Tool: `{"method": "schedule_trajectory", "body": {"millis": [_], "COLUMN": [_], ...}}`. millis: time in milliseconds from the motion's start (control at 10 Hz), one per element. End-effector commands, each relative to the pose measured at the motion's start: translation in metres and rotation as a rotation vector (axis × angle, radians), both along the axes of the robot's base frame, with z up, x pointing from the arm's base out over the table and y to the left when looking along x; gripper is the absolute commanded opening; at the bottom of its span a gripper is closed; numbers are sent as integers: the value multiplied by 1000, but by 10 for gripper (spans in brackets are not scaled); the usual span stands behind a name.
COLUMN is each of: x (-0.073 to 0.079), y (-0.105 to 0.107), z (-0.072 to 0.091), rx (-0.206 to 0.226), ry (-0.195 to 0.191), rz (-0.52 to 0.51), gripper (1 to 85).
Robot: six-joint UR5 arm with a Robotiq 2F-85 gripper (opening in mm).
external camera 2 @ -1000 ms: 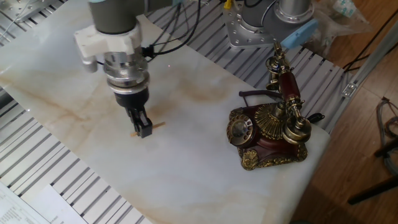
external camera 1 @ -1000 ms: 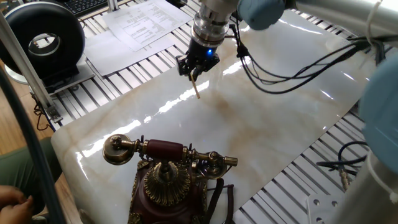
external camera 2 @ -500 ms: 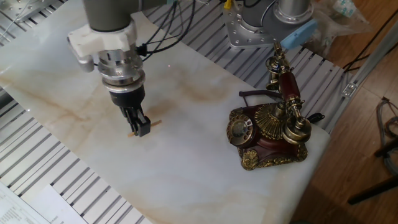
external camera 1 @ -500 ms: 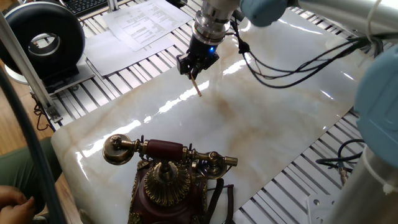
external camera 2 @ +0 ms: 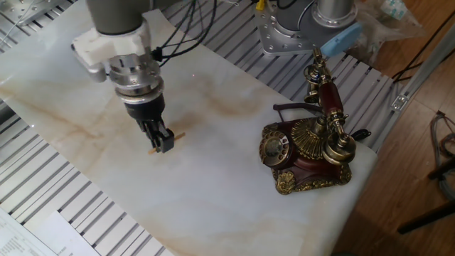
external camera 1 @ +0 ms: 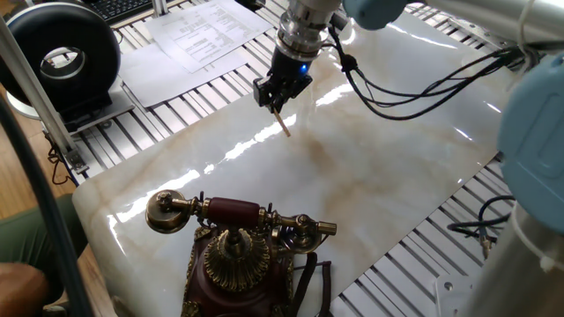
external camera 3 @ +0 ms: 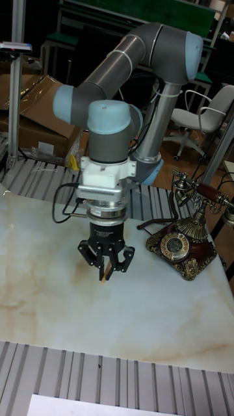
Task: Dial a number on an old rotary phone
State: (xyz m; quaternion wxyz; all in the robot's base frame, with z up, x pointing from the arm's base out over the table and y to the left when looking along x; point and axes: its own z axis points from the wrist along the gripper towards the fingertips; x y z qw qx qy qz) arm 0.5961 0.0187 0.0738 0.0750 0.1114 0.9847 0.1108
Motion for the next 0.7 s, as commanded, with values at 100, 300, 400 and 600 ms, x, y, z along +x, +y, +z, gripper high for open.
{"method": "schedule_trajectory", "body": {"millis": [100,300,400,600], "x": [-29,-41,-42,-37], "y": [54,80,84,79], "z": [11,14,15,12], "rx": [1,17,1,-15], "ry": [-34,-35,-37,-28], "rz": [-125,-168,-171,-122], "gripper": [10,10,10,10]}}
